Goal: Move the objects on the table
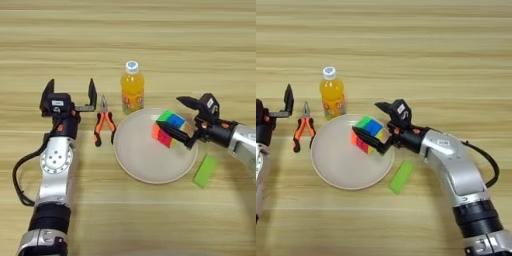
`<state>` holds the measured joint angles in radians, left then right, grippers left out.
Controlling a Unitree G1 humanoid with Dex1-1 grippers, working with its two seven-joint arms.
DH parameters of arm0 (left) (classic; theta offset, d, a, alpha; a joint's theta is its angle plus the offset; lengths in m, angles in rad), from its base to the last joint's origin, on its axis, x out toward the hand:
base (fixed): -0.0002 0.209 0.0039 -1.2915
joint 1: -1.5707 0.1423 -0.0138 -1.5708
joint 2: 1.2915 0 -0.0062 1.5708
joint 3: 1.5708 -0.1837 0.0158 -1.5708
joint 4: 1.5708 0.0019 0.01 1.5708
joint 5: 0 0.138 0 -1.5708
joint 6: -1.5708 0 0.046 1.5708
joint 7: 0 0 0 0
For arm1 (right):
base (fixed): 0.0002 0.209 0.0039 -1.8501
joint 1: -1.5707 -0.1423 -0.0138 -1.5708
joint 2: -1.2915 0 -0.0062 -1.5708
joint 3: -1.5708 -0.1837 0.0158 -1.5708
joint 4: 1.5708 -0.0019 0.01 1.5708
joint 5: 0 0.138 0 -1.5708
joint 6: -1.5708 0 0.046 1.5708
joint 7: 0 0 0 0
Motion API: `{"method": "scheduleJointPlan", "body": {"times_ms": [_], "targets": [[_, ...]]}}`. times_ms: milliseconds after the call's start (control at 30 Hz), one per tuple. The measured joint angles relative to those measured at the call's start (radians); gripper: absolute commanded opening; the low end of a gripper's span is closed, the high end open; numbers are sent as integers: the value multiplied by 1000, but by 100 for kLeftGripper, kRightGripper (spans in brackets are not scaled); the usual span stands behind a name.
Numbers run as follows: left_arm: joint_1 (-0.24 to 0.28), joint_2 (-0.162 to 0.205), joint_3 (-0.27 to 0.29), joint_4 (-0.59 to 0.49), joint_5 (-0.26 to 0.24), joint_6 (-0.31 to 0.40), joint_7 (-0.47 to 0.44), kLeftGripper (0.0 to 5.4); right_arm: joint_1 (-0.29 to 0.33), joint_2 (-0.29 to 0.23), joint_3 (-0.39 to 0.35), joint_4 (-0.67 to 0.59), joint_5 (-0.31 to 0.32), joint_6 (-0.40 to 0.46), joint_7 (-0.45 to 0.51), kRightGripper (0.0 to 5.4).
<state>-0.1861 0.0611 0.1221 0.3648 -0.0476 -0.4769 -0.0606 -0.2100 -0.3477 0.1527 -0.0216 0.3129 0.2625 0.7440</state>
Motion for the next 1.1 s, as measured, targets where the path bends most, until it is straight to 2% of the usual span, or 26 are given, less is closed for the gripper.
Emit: {"method": "scheduleJointPlan", "body": {"times_ms": [333, 533, 933, 1100], "targets": [[0, 0, -7, 1, 0, -3, 2, 539, 4, -3, 38, 40, -76, 6, 3, 540], [0, 0, -9, 1, 0, -9, 4, 539, 8, -3, 41, 70, -98, 3, 4, 540], [0, 0, -9, 1, 0, -11, 4, 540, 10, 1, 45, 76, -108, 1, 4, 416], [0, 0, -9, 1, 0, -12, 3, 540, 10, 3, 45, 76, -110, -1, 4, 334]]}}
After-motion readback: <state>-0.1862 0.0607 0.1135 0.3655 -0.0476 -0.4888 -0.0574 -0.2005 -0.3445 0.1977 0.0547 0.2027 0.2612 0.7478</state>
